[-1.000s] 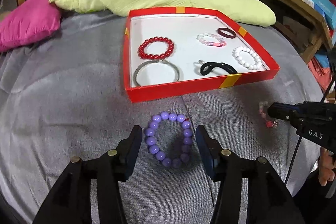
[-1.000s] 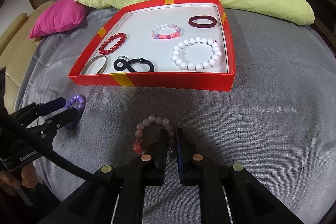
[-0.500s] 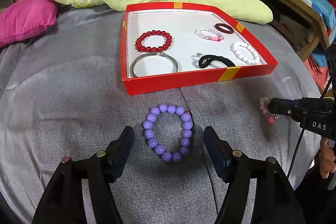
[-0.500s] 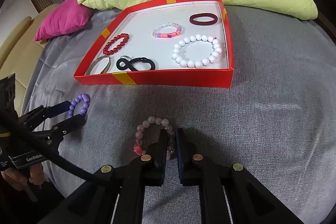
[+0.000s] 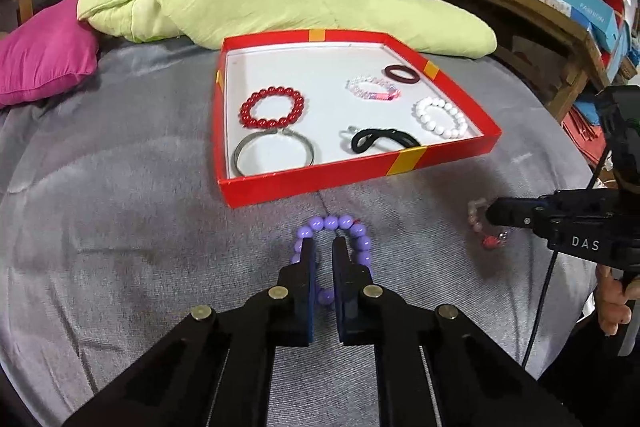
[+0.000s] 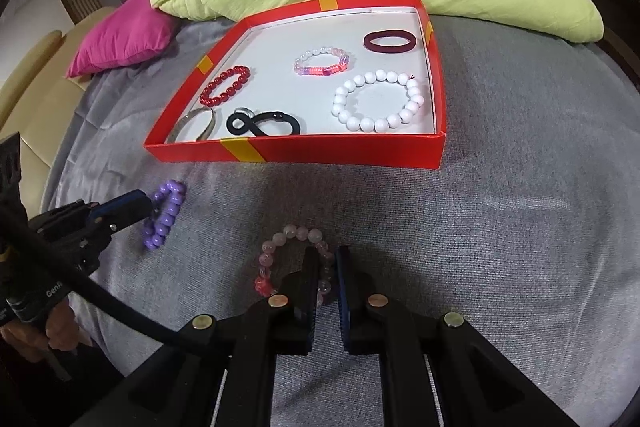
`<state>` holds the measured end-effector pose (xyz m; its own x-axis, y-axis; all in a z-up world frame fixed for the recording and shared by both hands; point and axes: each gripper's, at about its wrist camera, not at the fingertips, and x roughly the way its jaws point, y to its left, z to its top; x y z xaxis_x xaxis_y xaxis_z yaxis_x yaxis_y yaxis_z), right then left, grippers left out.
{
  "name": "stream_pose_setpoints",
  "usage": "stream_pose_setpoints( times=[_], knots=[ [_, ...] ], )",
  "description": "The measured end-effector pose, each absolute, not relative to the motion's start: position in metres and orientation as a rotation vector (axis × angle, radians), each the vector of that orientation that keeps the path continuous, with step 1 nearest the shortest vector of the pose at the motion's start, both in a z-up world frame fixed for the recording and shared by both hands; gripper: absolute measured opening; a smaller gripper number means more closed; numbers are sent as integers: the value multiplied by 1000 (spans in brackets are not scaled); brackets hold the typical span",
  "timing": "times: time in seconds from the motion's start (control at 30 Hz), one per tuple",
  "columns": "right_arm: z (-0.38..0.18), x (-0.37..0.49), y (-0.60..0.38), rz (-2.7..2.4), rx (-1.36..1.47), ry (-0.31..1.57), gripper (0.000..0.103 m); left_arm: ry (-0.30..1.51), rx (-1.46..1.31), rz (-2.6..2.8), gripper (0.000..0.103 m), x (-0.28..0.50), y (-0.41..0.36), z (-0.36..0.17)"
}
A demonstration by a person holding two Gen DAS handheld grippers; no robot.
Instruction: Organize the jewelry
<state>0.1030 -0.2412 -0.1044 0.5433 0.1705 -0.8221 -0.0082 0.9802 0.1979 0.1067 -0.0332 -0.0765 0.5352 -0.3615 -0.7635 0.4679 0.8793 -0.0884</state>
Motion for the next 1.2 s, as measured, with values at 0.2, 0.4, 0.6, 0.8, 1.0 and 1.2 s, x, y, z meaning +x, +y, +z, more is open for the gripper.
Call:
stream_pose_setpoints(
  times=[0.2,0.4,0.6,0.8,1.0,1.2],
  knots=[
    [-102,103,-239,121,199,987,10,856,137,-501,8,106,-37,-70],
    [-104,105,-247,106,239,1006,10,903,154,-447,38,112,-32,-77],
    [-105,105,-248,106,245,1017,11,909,168,-454,58,108,-33,-81],
    [-107,105,-244,110,215,1018,12,929,202,-464,60,108,-44,-88],
    [-109,104,-247,130,209,1006,12,928,246,-420,57,107,-52,-90],
    [-110,101,-234,108,92,950,12,914,286,-446,33,96,-58,-90]
  ],
)
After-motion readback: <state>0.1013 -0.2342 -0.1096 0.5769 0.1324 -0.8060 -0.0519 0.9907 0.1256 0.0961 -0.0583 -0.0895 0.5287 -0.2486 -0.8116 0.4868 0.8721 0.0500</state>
